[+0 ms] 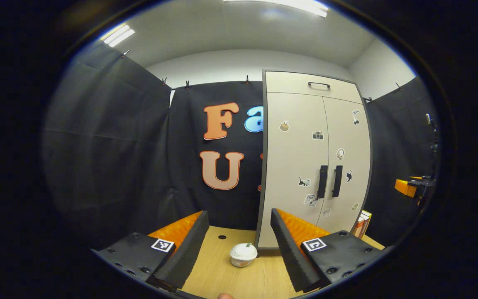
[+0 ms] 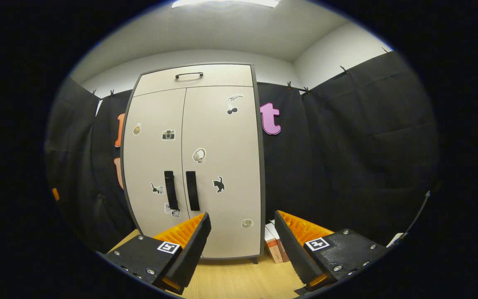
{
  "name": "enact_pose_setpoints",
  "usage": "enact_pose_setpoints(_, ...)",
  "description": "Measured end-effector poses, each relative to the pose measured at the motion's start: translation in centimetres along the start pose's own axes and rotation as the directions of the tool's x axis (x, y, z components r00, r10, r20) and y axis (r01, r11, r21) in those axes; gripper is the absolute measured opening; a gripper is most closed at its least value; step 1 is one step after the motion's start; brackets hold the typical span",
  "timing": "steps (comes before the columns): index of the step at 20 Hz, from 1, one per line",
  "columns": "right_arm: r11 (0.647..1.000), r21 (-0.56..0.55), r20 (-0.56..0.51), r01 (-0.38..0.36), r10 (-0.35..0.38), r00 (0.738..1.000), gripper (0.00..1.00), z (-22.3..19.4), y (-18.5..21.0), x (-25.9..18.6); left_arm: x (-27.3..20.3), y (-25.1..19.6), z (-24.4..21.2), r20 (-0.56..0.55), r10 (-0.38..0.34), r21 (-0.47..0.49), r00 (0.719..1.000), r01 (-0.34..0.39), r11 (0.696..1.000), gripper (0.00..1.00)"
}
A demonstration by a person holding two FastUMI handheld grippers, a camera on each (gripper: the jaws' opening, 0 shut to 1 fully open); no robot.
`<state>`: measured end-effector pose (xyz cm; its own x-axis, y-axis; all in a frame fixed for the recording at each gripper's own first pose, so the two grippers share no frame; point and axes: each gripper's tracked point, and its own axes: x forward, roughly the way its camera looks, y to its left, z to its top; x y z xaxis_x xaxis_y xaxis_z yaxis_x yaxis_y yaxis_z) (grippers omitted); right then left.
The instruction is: Open the right door of the double-door shoe cabinet with the right hand, and open the left door with the left hand.
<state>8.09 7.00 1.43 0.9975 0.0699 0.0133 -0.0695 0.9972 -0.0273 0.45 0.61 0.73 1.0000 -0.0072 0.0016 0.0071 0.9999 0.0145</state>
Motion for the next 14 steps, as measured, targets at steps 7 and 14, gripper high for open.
enact_pose_setpoints(7,0.998,-0.022,0.009,-0.056,0.056,0.998,0.94,0.8,5.5,6.6,-0.4,1.9,-0.1,0.006,0.039,-0.003,0.999,-0.039,0.999,0.96)
enact_pose_setpoints(14,0.992,-0.066,-0.006,-0.105,0.105,0.994,0.94,-0.2,10.8,13.0,-0.7,4.4,-0.9,-0.007,0.087,-0.002,0.996,-0.087,0.996,0.96)
